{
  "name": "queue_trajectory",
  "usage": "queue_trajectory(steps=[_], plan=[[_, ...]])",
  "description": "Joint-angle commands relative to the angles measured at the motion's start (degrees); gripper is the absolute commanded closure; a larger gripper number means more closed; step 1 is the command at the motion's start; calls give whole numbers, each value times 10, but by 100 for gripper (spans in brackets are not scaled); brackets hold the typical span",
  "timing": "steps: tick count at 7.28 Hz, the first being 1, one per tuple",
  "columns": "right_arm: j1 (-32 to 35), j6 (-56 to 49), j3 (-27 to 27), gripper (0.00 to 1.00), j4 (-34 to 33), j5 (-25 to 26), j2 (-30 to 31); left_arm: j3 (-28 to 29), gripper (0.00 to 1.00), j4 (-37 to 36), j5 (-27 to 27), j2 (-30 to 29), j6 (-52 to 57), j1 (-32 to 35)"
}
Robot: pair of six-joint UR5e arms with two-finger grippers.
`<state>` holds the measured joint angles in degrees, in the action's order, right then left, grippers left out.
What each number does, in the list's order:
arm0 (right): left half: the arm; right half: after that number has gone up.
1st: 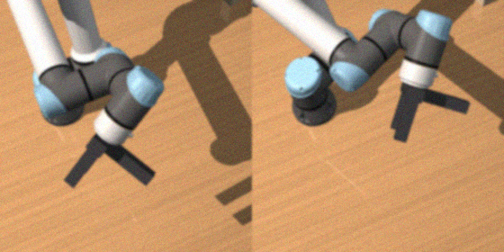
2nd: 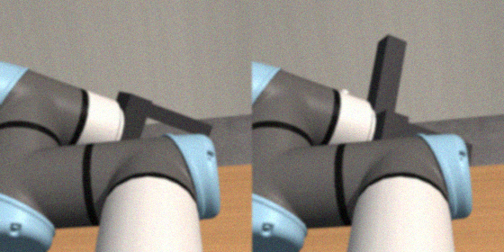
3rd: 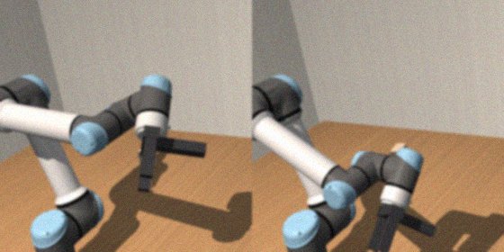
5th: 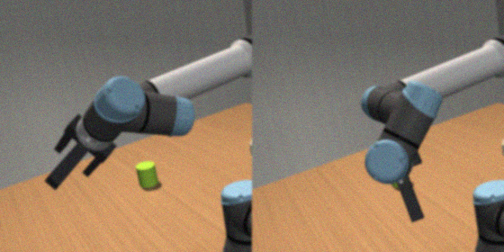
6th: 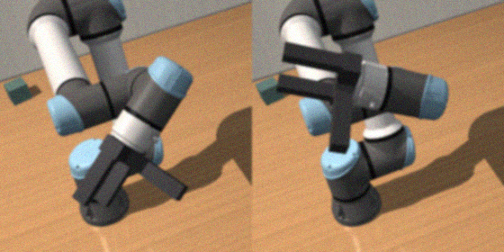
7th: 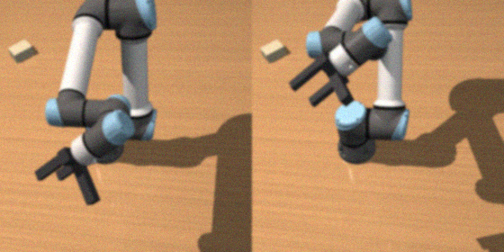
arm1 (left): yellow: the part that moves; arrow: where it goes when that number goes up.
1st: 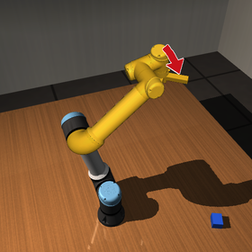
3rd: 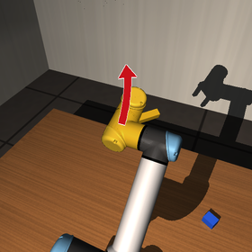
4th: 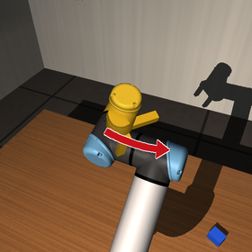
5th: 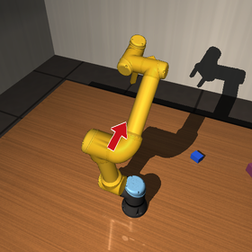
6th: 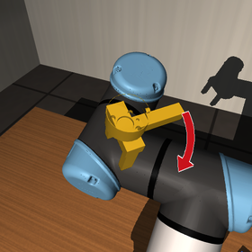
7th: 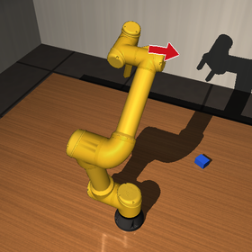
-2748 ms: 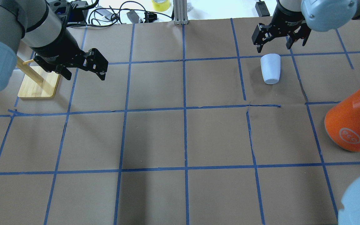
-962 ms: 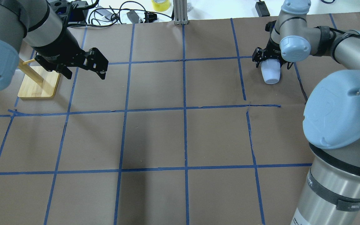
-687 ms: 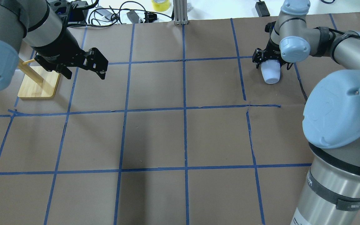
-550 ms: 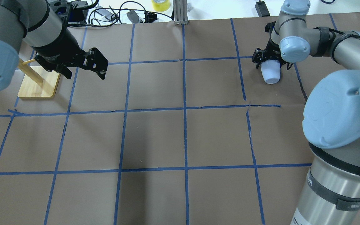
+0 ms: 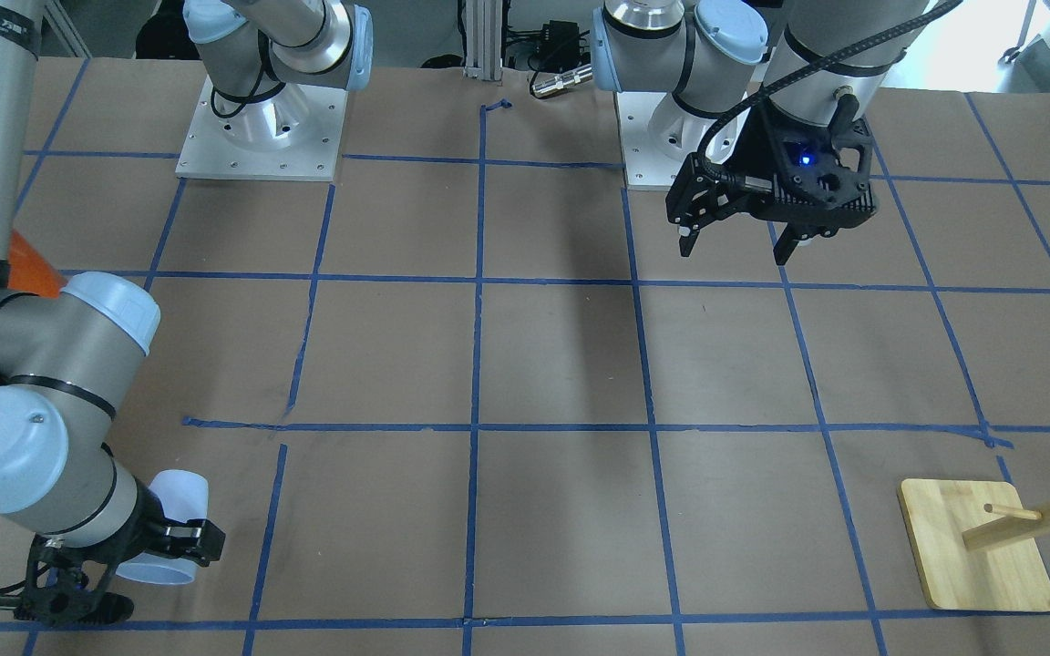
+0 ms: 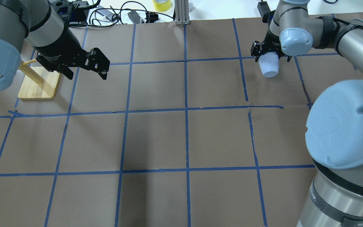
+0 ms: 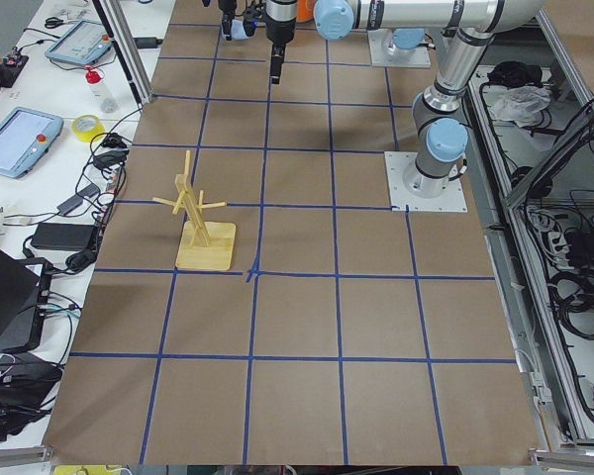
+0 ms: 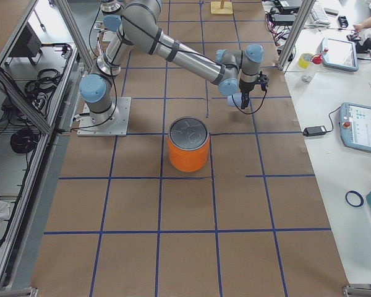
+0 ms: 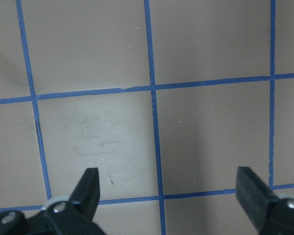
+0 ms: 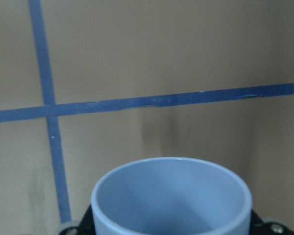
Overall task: Flip cup
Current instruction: 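Lift the cup and carry it toward the left gripper's side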
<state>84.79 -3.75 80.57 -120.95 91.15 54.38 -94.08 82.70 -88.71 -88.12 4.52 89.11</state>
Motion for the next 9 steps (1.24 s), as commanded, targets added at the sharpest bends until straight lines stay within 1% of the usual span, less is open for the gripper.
queue_trajectory(steps=[1,2,3,4,5,6,7,8,9], plan=[[74,-58,-1,100,-6,2,21,1,0,-2,0,0,0,-1],[118,-83,-1,100,-33,4,20,4,0,-2,0,0,1,-2],[156,-88,0,97,-72,5,18,5,0,-3,0,-1,1,-2],[177,-119,0,98,-78,-1,14,4,0,-2,-1,-1,1,-2],[197,-220,1,98,-84,-1,12,4,0,-2,-1,-2,1,-2],[221,-290,2,98,-85,0,5,5,0,-3,0,-2,1,-2],[250,-335,2,98,-92,-1,-3,5,0,-3,0,-2,1,-3],[284,-376,2,96,-123,0,-20,4,0,-2,-1,-1,1,-3],[310,-433,2,90,-156,3,-29,5,0,-3,0,-1,1,-3]])
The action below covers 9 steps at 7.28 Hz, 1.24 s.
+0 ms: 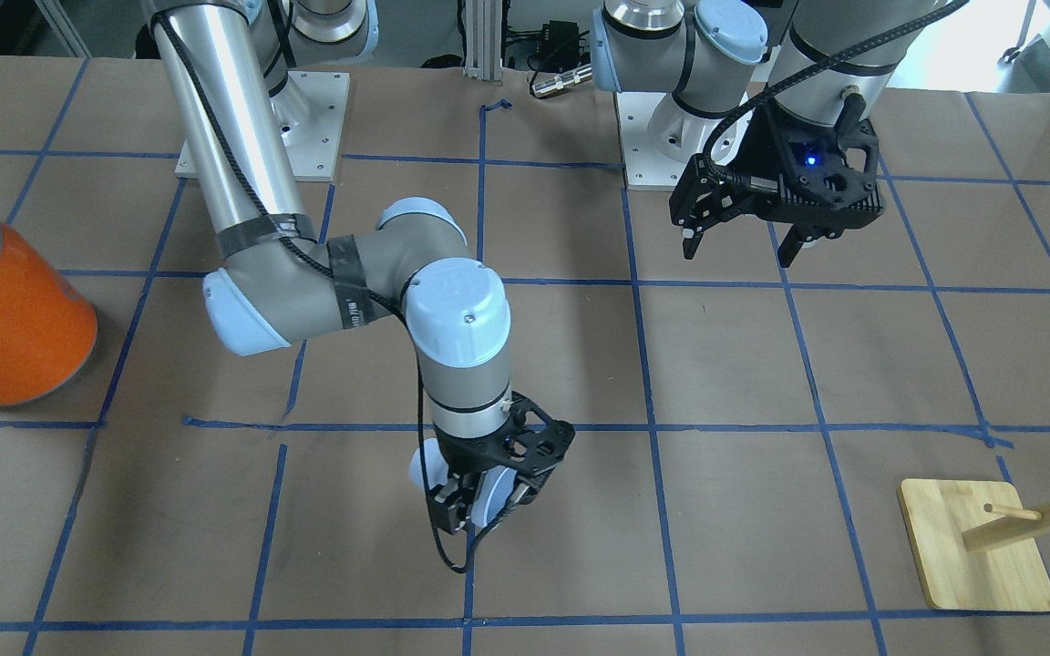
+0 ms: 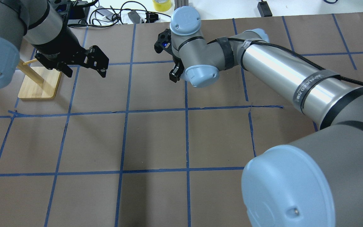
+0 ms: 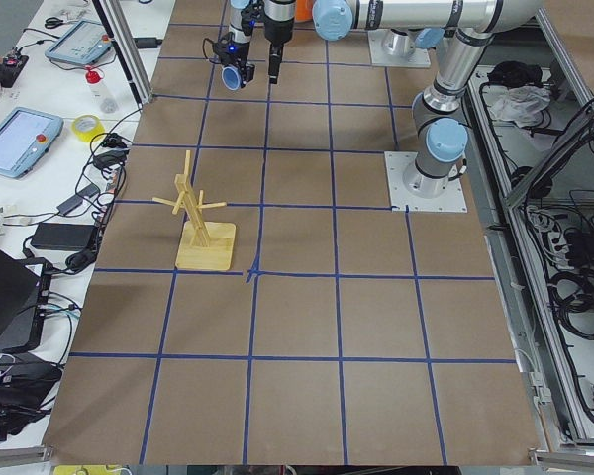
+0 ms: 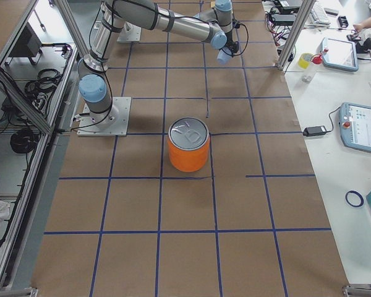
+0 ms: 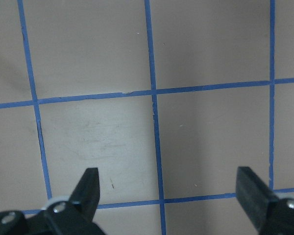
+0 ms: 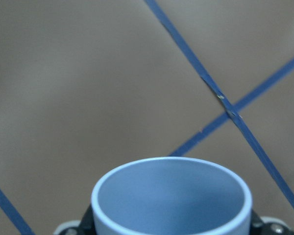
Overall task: Flip cup
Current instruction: 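Lift the cup and carry it toward the left gripper's side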
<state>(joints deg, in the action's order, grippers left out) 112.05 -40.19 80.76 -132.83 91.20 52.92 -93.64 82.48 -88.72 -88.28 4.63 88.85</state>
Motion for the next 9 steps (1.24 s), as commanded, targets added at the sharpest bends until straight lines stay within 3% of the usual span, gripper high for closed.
queue_trajectory(steps=[1,5,9], plan=[[55,-108,0,88,-38,6,-19,0,0,0,0,0,0,-1],[71,-211,5,86,-31,-3,-19,0,0,1,0,0,1,-1],[97,-209,5,80,-34,-3,-42,-1,0,1,2,0,14,-32]])
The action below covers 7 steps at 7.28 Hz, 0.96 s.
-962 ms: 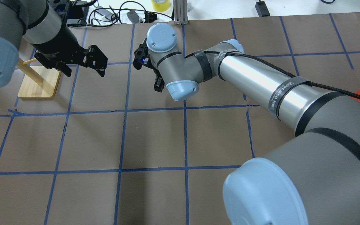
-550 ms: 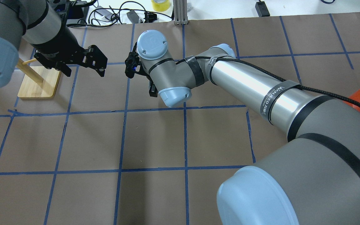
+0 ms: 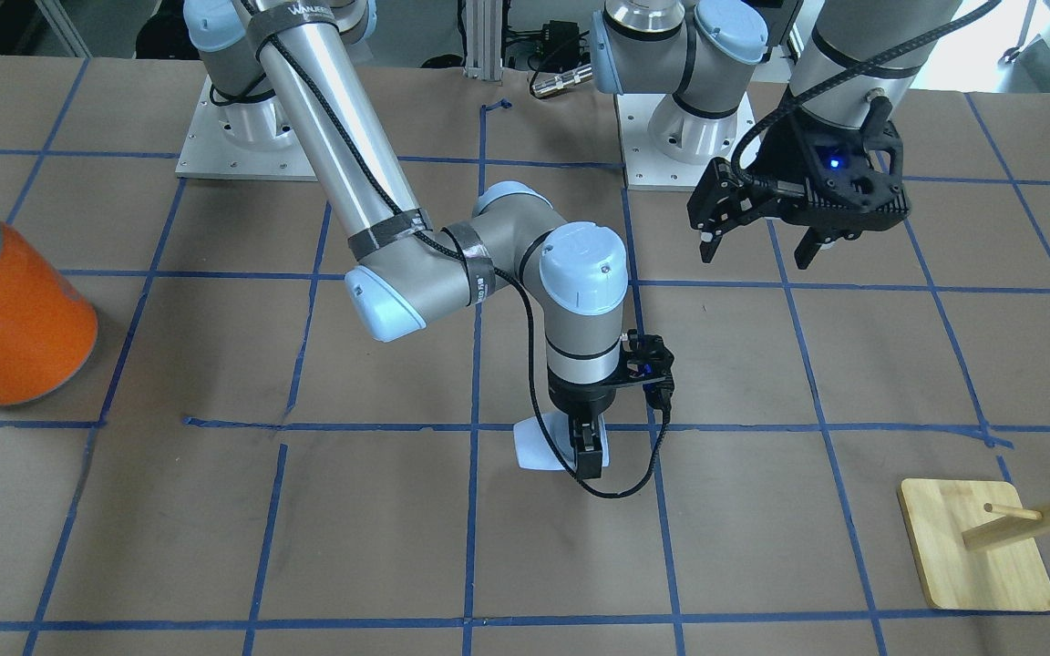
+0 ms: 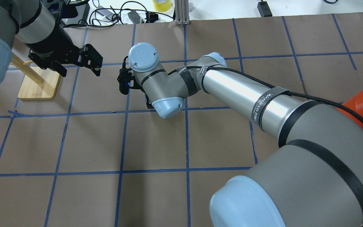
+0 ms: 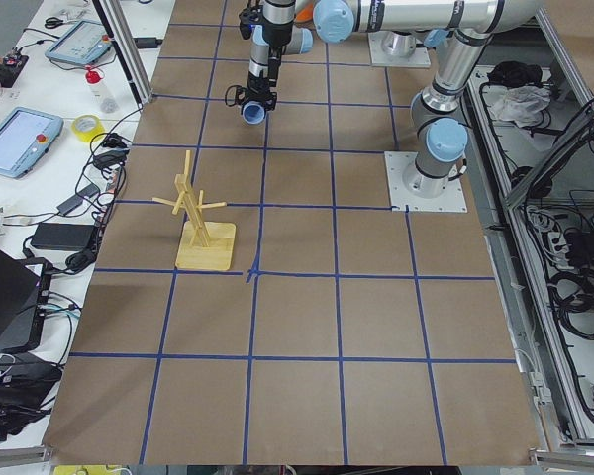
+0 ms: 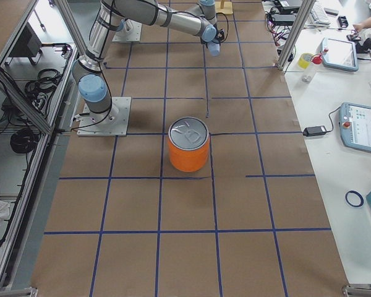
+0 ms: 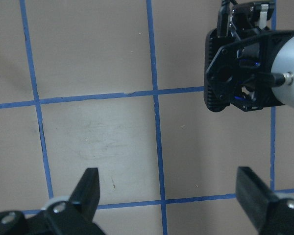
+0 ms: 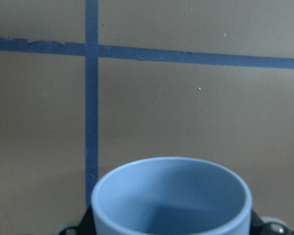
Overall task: Flip cup
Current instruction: 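Lift the cup and carry it toward the left gripper's side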
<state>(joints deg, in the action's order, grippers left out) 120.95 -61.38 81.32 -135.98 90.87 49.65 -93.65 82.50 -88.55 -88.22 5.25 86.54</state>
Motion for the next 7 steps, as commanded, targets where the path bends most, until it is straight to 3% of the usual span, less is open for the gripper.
queue_trajectory(steps=[1,2,3,4,5,6,7], plan=[[8,2,-2,76,-3,0,-16,-1,0,0,1,2,8,-9],[8,-1,-3,70,-3,0,-16,-1,0,0,7,2,9,-9],[8,-1,-3,59,-3,-1,-17,-1,0,0,6,2,9,-9],[8,3,-3,39,-3,-2,-17,-1,0,1,5,3,8,-9],[8,3,-5,11,-3,-2,-17,-2,0,1,2,2,8,-9],[8,6,-6,1,-4,-2,-16,-1,0,1,0,2,7,-9],[7,6,-7,0,-4,-1,-12,-1,0,1,0,1,7,-8]])
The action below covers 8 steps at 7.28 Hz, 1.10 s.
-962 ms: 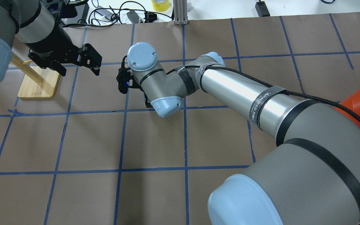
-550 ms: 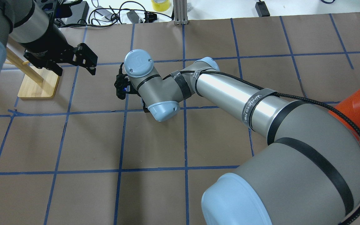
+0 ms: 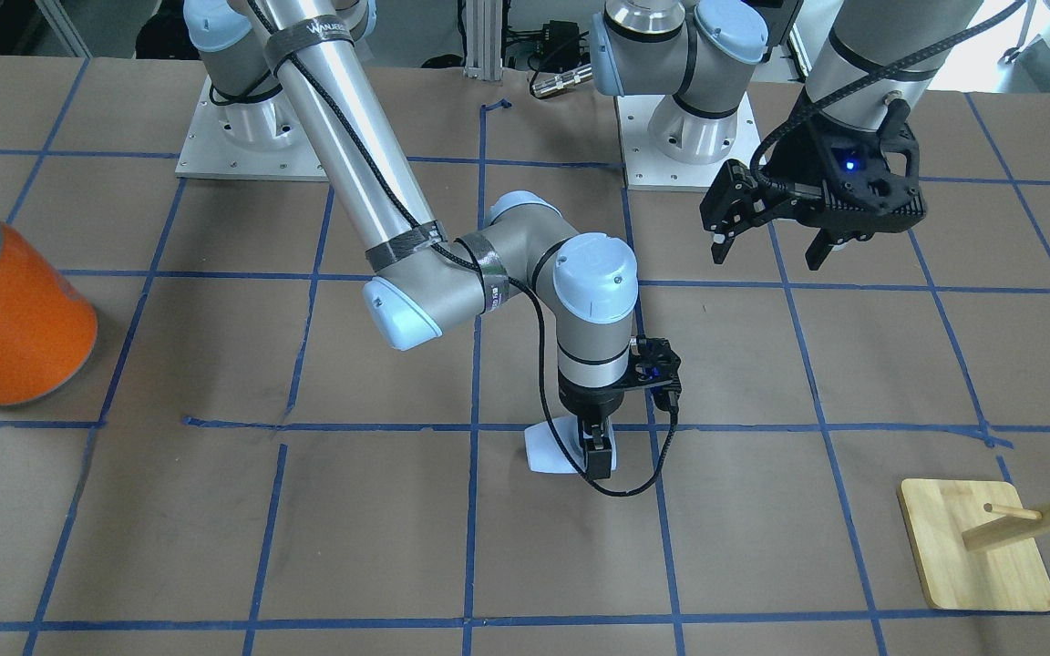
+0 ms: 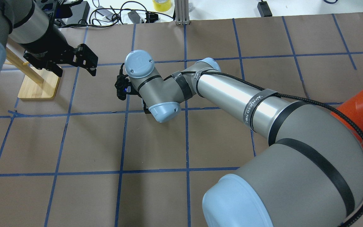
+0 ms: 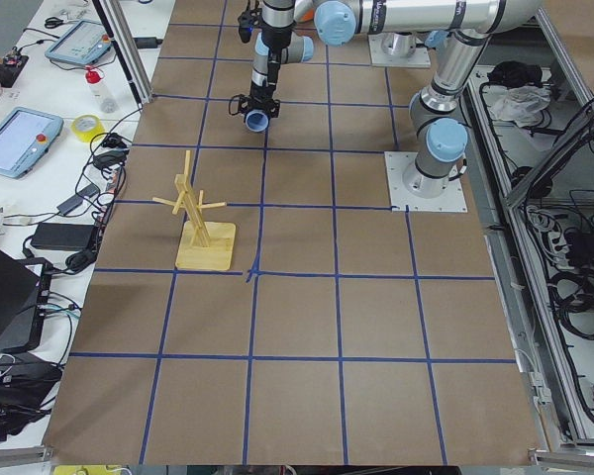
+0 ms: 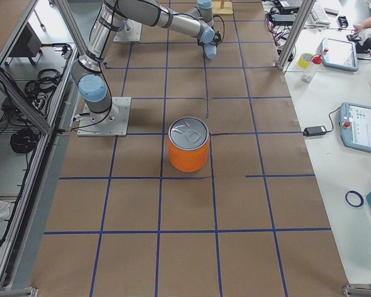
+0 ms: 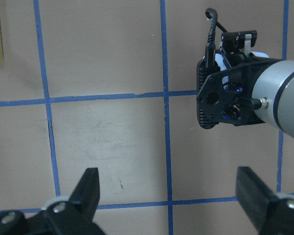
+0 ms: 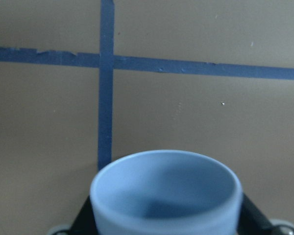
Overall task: Flip cup
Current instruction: 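Lift the cup and carry it toward the left gripper's side, then set the cup on its side and raise the right gripper away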
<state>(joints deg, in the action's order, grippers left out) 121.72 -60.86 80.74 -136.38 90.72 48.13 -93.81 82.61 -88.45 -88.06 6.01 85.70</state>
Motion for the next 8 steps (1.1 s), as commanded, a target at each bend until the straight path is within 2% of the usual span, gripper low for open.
queue_trajectory(steps=[1,3,5,6,8], plan=[[-1,3,-1,0,0,2,6,-3,0,0,2,1,0,3],[-10,7,-2,0,8,10,32,0,0,0,1,-2,0,3],[-67,7,-2,0,105,15,90,2,0,0,8,-13,1,-4],[-118,7,-1,0,173,12,124,19,0,-2,39,-39,2,-10],[-226,8,-1,0,256,7,187,49,0,-17,128,-126,16,-16]])
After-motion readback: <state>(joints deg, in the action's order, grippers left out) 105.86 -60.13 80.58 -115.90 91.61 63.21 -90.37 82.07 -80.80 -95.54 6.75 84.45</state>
